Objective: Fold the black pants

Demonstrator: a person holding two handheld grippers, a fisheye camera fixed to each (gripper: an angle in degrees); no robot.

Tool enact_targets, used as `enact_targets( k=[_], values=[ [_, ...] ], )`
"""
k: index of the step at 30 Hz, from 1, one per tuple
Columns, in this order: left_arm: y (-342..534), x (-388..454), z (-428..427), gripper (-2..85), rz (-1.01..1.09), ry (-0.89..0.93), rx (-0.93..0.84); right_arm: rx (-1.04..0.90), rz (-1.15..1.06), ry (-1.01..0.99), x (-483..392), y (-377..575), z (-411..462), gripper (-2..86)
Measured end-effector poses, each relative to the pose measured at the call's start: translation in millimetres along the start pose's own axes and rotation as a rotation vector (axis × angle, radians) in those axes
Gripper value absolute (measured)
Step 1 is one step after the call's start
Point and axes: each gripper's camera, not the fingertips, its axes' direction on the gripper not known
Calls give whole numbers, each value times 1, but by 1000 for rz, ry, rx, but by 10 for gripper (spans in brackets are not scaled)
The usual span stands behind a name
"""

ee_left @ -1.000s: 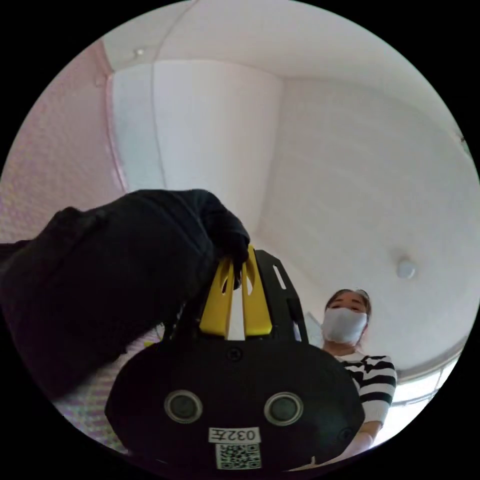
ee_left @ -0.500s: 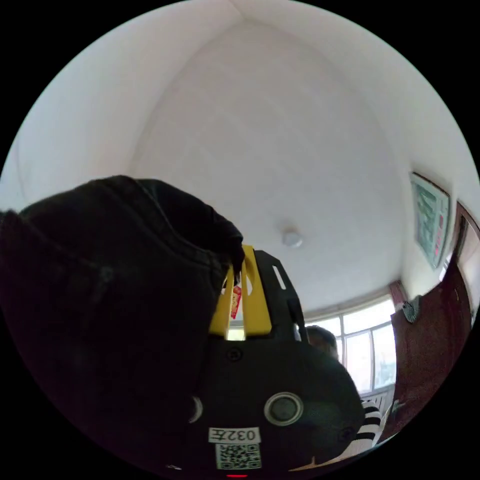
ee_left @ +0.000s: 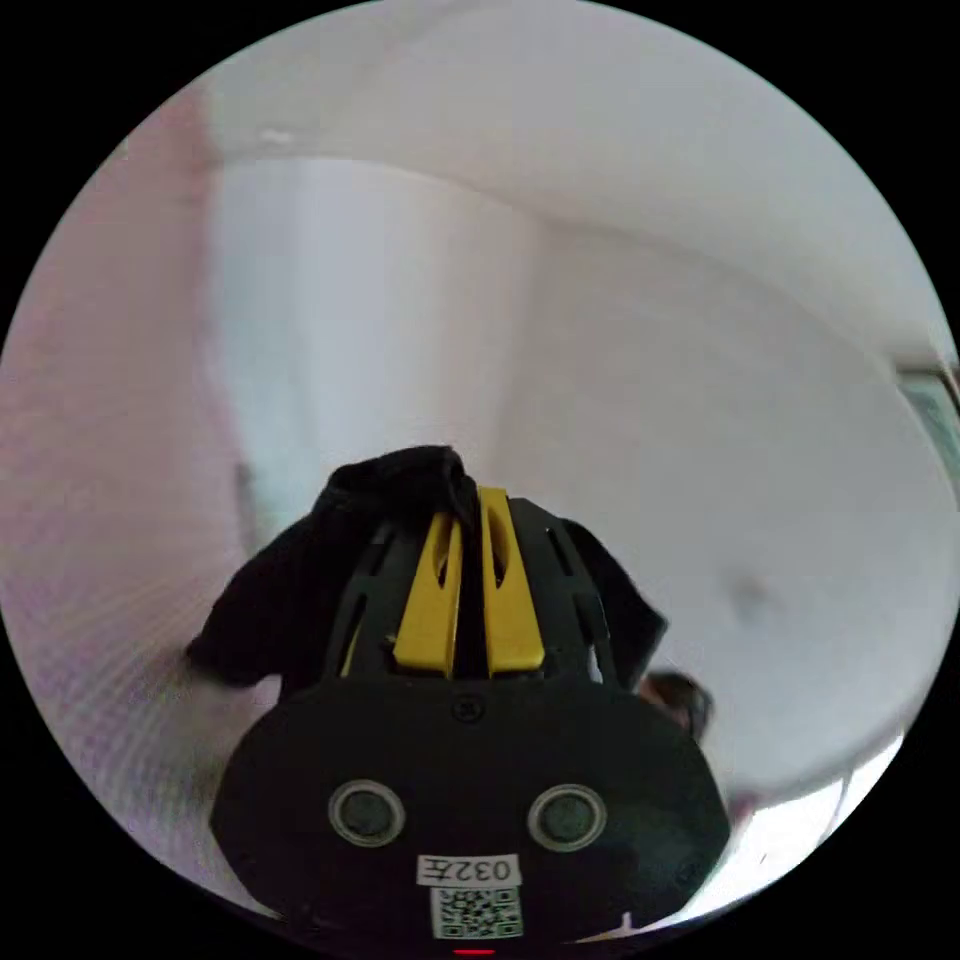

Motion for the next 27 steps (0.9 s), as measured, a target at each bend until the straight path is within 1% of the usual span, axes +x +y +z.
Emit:
enact_targets(
  k=[1, 2, 3, 4, 5, 6, 8, 10, 11, 12, 14, 18, 22, 25, 27],
  values=[
    [3, -25, -39, 28, -111, -124, 76, -14, 8, 6, 1, -1, 4, -10],
    [21, -59, -110, 39, -260, -328, 213, -43, 18, 27, 2, -3, 12, -9],
    [47, -72, -165, 41, -344, -439, 326, -73, 24, 55, 2, -5, 21, -9],
    [62, -72, -184, 42, -350, -457, 388, -87, 28, 70, 3, -6, 25, -8],
    [88, -64, -210, 44, -316, -447, 500, -115, 41, 97, 4, -8, 32, -7],
    [108, -57, -221, 49, -290, -432, 561, -139, 62, 109, 8, -9, 39, -5],
    [123, -50, -223, 60, -306, -480, 540, -172, 94, 120, 15, -10, 50, 4],
    [127, -45, -208, 72, -319, -560, 458, -219, 125, 162, 25, -12, 64, 42],
    [126, -44, -192, 81, -324, -593, 394, -276, 142, 193, 33, -13, 77, 63],
    [125, -45, -175, 87, -331, -615, 339, -335, 162, 212, 41, -14, 91, 75],
    [123, -49, -151, 92, -340, -629, 297, -384, 184, 218, 49, -15, 106, 82],
    [113, -56, -108, 107, -359, -629, 293, -376, 204, 161, 41, -17, 131, 89],
    [91, -55, -77, 111, -348, -641, 328, -395, 146, 239, 17, -22, 149, 80],
    [71, -53, -58, 106, -361, -661, 387, -447, 97, 306, 9, -28, 165, 46],
    [59, -52, -46, 103, -378, -634, 457, -448, 79, 187, 6, -48, 165, 31]
  ],
)
